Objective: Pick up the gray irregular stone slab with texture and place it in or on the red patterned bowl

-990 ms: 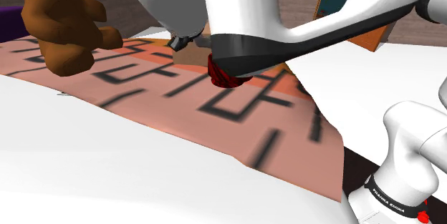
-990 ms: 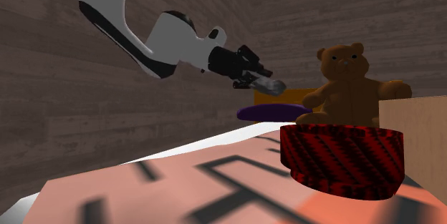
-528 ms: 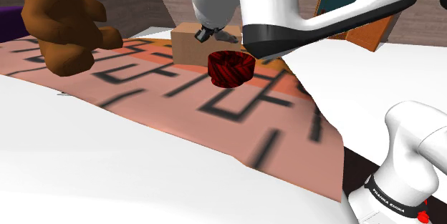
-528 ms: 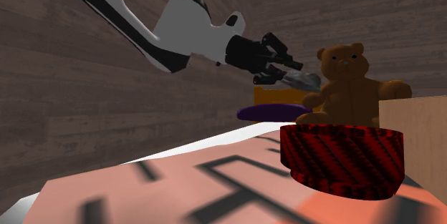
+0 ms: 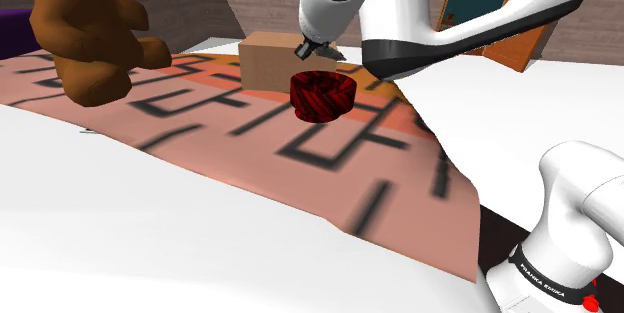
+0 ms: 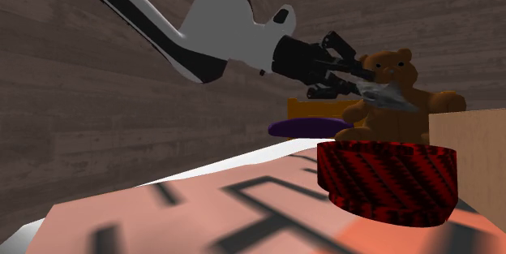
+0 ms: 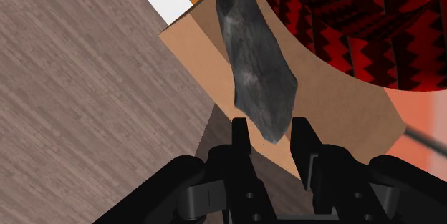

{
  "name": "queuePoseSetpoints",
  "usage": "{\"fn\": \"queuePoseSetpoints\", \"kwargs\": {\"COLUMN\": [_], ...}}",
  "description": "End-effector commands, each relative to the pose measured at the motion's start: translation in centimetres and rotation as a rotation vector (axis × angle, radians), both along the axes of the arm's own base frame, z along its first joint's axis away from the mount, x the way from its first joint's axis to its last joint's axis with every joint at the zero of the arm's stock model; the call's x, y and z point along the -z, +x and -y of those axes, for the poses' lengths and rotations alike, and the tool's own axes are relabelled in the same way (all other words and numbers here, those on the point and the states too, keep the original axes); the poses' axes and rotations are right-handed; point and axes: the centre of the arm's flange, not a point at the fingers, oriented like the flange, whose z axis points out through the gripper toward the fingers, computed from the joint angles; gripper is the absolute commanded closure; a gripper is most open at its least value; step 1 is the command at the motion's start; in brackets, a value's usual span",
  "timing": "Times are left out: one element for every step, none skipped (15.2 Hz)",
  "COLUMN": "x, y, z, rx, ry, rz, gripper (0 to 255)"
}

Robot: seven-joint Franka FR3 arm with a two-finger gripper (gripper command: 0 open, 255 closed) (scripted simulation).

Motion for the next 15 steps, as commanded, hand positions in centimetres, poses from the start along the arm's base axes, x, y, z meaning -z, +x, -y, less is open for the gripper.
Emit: {"fn": "queuePoseSetpoints", "kwargs": {"x": [1.0, 1.5, 2.1, 2.6, 3.1, 3.6, 4.2, 4.7, 5.2, 5.8, 6.3, 7.0, 7.0, 7.0, 7.0], "y": [0.0, 0.0, 0.0, 0.0, 0.0, 0.0, 0.0, 0.0, 0.0, 0.0, 0.0, 0.0, 0.0, 0.0, 0.0], "z": [0.1, 0.1, 0.1, 0.1, 0.1, 0.1, 0.1, 0.1, 0.1, 0.1, 0.1, 0.1, 0.1, 0.1, 0.1], "rx": [-0.001, -0.001, -0.001, -0.001, -0.001, -0.001, -0.001, -0.001, -0.001, -0.001, -0.001, -0.001, -0.001, -0.001, -0.001], "ry": [0.0, 0.0, 0.0, 0.0, 0.0, 0.0, 0.0, 0.0, 0.0, 0.0, 0.0, 0.0, 0.0, 0.0, 0.0], "rz": [0.0, 0.0, 0.0, 0.0, 0.0, 0.0, 0.0, 0.0, 0.0, 0.0, 0.0, 0.0, 0.0, 0.0, 0.0], "gripper": [255, 255, 255, 255, 255, 255, 255, 255, 255, 255, 255, 255, 255, 255, 255]}}
